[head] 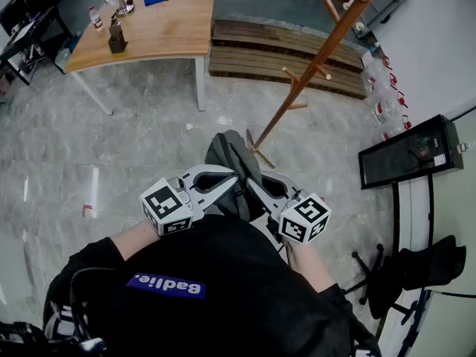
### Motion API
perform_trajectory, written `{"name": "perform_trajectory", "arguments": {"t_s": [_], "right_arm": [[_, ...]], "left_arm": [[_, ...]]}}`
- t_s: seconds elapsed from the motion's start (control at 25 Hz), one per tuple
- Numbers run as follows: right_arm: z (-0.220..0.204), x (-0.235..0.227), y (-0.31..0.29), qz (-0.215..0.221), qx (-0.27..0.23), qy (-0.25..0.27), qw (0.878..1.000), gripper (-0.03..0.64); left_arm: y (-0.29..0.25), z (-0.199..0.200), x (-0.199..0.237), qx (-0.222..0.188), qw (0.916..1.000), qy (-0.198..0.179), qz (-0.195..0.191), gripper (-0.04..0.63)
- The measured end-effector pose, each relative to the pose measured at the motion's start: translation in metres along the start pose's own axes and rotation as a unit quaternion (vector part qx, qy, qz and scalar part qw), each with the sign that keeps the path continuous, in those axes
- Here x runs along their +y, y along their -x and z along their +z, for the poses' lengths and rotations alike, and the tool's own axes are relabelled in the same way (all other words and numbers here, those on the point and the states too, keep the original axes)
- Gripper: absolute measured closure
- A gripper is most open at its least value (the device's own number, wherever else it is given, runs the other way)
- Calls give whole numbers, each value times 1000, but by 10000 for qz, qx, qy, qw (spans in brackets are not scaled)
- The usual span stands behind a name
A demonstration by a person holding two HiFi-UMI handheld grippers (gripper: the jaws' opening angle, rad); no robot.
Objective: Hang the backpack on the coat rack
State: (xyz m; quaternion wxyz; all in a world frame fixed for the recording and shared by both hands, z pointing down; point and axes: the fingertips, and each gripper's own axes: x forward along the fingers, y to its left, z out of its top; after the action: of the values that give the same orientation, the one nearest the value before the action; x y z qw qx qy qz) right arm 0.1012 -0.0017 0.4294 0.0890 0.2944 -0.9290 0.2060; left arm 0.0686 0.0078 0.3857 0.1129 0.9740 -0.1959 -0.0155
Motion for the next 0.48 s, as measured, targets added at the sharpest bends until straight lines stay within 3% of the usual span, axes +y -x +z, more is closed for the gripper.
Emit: {"name": "perform_trajectory", "arguments": {"t_s": [0.28,0.48], "right_arm": [[0,13,-4,196,159,76,9997,549],[23,31,-2,761,333,651,9944,549]], "left_arm": [[16,13,15,-183,9998,-57,97,586],[57,89,94,-674,9903,-736,967,586]]}}
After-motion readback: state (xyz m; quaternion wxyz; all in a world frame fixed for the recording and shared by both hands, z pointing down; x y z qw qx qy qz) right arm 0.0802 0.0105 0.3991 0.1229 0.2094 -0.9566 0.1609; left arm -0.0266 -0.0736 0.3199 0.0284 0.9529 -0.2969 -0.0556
